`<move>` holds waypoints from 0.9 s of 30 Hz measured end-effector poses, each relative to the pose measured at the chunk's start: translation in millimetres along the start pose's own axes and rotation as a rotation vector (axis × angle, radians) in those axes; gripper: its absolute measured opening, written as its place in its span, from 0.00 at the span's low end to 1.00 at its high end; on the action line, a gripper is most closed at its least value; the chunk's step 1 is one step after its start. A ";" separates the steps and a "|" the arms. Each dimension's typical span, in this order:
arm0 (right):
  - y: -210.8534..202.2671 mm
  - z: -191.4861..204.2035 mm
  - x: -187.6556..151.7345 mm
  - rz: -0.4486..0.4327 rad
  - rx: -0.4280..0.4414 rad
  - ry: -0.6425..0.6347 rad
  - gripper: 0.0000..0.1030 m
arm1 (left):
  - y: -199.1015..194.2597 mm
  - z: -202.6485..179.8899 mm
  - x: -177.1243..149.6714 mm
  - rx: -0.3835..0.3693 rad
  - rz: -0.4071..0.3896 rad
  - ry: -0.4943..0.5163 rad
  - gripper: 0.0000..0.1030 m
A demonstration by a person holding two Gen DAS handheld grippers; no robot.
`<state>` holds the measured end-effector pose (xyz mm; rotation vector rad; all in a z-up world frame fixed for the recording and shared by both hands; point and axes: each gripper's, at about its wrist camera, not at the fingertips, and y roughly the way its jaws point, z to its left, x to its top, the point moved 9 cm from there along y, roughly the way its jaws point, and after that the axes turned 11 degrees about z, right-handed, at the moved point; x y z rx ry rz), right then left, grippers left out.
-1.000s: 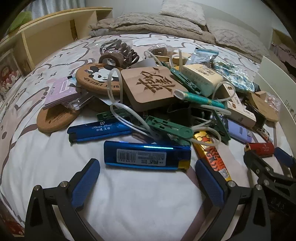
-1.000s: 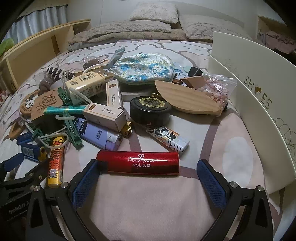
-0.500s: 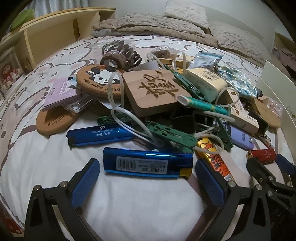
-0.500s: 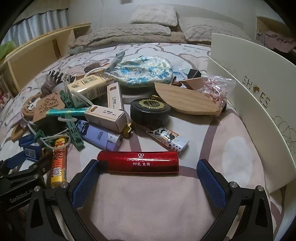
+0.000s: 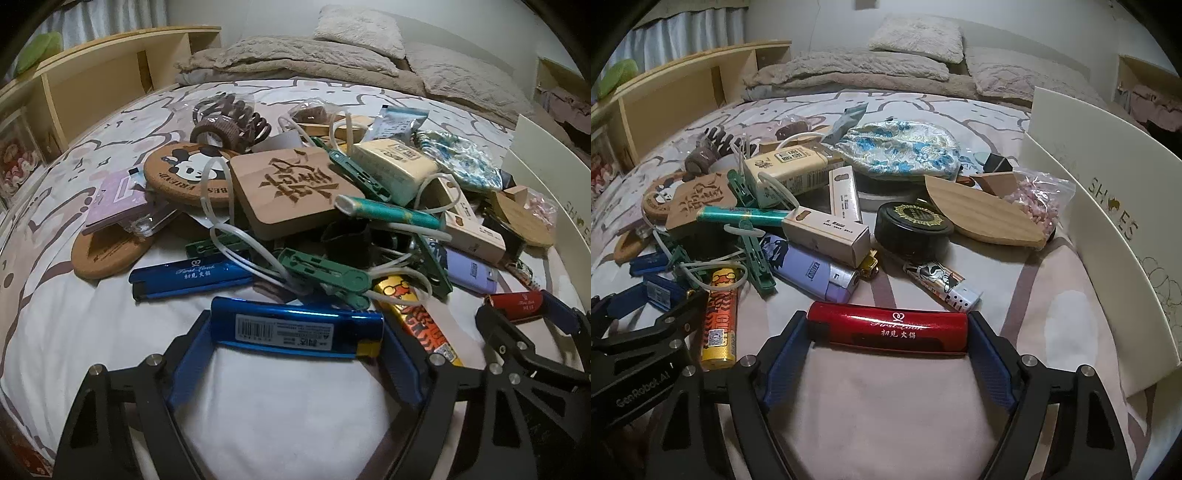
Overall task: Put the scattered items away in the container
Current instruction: 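Close left gripper on blue lighter while right gripper closes on red tube, then lift blue lighter and red tube and carry them toward the white box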
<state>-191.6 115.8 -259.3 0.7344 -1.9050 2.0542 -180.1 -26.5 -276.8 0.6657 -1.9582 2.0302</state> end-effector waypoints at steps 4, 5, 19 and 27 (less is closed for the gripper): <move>-3.8 0.2 -4.1 -0.009 0.022 0.001 0.81 | -1.7 -3.1 -2.4 -0.007 -0.005 0.012 0.82; -4.8 0.5 -5.0 -0.010 0.028 0.001 0.81 | -2.4 -4.0 -3.3 -0.009 -0.006 0.016 0.82; -24.4 6.7 -29.8 -0.019 0.025 -0.063 0.81 | -16.3 -6.0 -20.9 -0.023 0.001 0.029 0.82; -38.5 3.3 -40.8 -0.003 0.048 -0.072 0.81 | -31.1 -11.3 -27.5 -0.048 -0.002 0.031 0.82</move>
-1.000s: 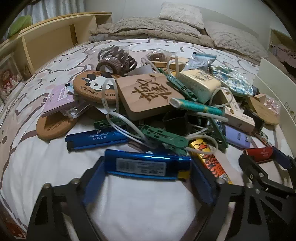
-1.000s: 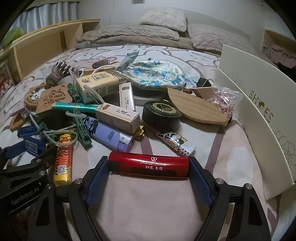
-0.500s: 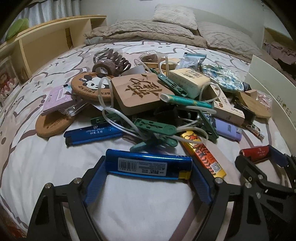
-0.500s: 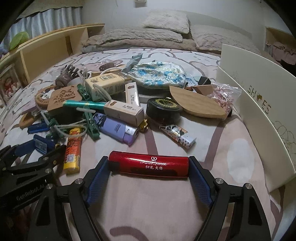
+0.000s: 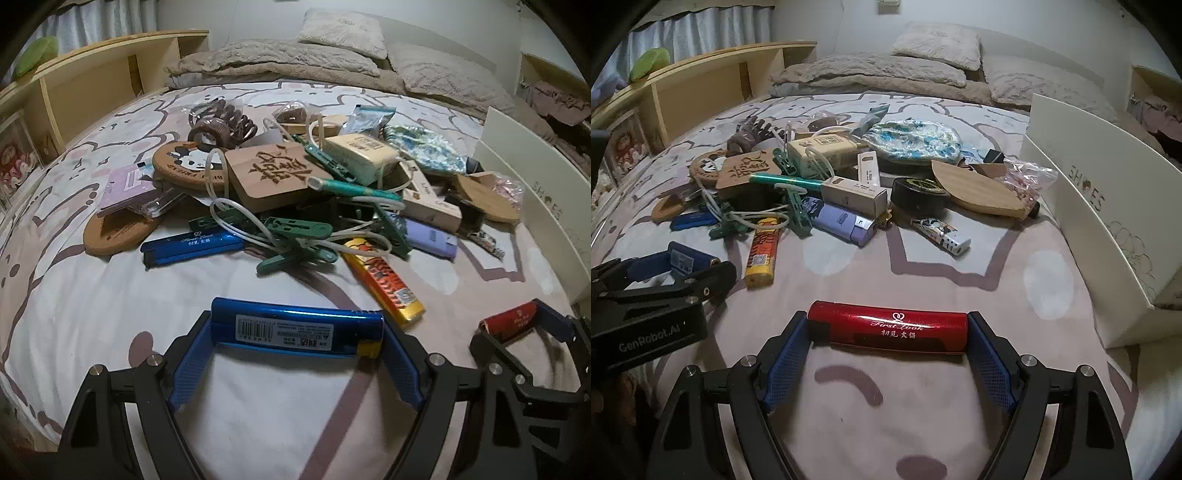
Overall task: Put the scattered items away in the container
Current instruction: 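Lift blue lighter and red tube and carry them toward the white box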
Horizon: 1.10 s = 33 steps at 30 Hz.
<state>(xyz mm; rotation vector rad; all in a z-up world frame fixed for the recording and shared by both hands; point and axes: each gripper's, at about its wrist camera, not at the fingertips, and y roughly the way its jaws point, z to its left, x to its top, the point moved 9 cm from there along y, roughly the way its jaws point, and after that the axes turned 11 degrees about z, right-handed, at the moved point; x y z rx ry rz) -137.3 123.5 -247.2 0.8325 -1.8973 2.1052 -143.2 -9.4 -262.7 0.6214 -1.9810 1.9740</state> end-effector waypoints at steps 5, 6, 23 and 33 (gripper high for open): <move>-12.8 -6.9 -0.3 -0.011 0.021 0.019 0.81 | -9.7 -4.6 -1.1 -0.020 -0.012 0.001 0.82; -15.9 -7.5 0.6 -0.017 0.024 0.023 0.81 | -11.0 -5.3 -1.1 -0.024 -0.014 0.001 0.82; -74.7 -10.4 24.3 -0.141 0.034 -0.004 0.81 | -54.4 -15.9 13.3 -0.093 -0.081 -0.001 0.82; -103.8 -21.2 38.4 -0.209 0.015 -0.005 0.81 | -93.8 -25.6 31.2 -0.123 -0.156 0.017 0.82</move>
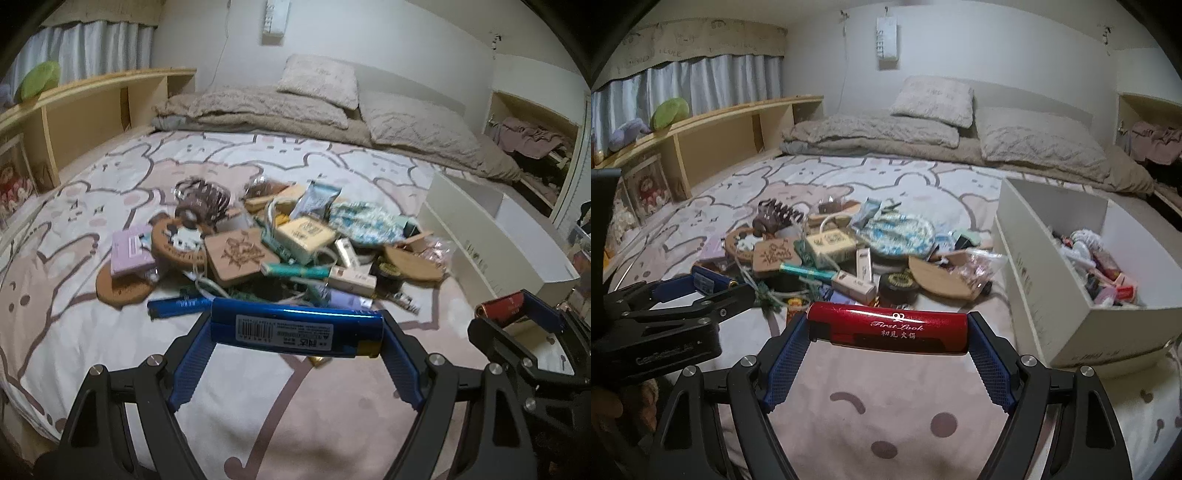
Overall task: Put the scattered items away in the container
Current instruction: 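Lift blue lighter and red tube and carry them toward the white box, then lower the red tube into the box and open right gripper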
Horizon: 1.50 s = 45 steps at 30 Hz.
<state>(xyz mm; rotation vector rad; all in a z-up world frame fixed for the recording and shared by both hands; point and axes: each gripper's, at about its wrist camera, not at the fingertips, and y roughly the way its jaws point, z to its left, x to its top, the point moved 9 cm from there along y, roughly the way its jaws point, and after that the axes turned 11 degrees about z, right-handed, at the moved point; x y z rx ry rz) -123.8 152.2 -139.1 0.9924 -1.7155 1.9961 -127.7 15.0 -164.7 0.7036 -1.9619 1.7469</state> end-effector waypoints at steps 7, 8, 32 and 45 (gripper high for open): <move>-23.3 -14.3 16.7 -0.061 -0.025 0.008 0.81 | -19.4 -13.0 14.5 -0.018 -0.045 0.020 0.82; -26.1 -16.7 18.2 -0.067 -0.028 0.009 0.81 | -21.8 -15.7 16.5 -0.022 -0.051 0.023 0.82; -101.8 -90.4 72.2 -0.237 -0.103 0.018 0.81 | -81.5 -97.2 83.9 -0.123 -0.216 0.102 0.82; -117.3 -137.8 94.1 -0.252 -0.120 0.027 0.81 | -103.5 -152.3 117.4 -0.165 -0.283 0.161 0.82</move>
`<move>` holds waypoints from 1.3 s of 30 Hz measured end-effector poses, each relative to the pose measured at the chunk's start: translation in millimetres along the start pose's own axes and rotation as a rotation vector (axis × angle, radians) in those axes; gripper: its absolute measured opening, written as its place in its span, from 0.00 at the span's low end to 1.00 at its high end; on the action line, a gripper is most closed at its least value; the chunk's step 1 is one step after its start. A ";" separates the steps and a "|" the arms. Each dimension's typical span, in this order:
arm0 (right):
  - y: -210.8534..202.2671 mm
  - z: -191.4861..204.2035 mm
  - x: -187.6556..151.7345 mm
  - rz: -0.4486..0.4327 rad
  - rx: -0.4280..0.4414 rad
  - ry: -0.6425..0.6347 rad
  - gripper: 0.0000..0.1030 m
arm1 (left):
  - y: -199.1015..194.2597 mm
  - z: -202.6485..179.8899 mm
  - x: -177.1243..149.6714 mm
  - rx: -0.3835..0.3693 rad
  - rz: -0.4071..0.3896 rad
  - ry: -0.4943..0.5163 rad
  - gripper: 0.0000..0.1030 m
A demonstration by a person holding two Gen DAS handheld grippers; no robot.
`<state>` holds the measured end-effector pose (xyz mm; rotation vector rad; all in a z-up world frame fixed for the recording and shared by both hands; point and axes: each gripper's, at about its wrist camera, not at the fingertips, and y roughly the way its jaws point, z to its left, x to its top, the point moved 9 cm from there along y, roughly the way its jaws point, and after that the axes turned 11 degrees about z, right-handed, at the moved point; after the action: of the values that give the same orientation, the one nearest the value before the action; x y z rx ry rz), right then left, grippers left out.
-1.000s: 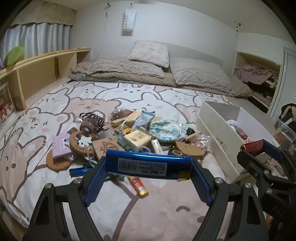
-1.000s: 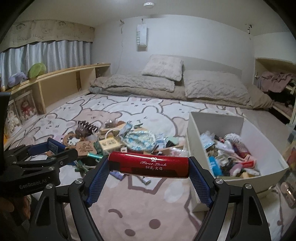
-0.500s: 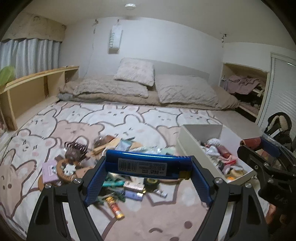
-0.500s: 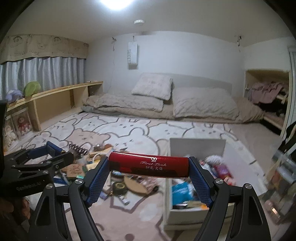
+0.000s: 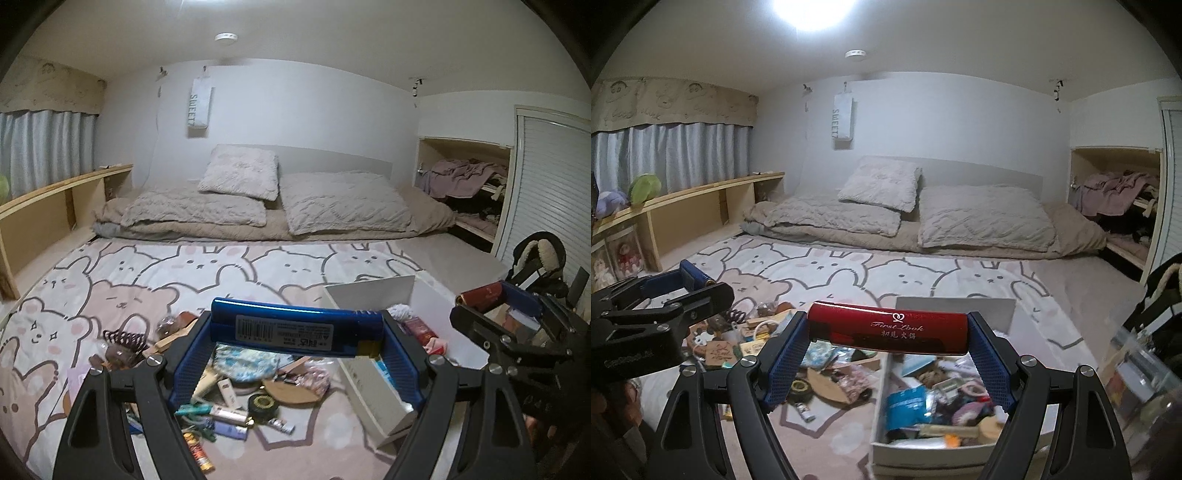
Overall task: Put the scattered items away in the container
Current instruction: 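Lower the red tube into the box and open right gripper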
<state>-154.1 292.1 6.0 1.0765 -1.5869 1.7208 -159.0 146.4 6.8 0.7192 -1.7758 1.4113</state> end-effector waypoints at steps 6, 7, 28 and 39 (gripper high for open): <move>-5.9 -32.2 20.0 -0.010 0.010 0.018 0.81 | 3.0 -21.8 16.0 -0.030 -0.011 0.000 0.82; -6.8 -37.7 23.4 -0.013 0.000 0.011 0.81 | 4.2 -26.7 19.0 -0.040 -0.011 -0.003 0.82; 41.7 -123.6 36.1 0.055 -0.040 -0.126 0.81 | 47.7 -106.8 55.8 -0.052 -0.009 -0.006 0.82; 96.1 -145.2 -2.3 0.223 0.035 -0.119 0.81 | 77.2 -126.4 48.4 -0.039 0.033 -0.050 0.82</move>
<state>-259.7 421.1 -44.2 1.0699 -1.8153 1.8644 -221.9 288.4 18.7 0.7132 -1.8563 1.3869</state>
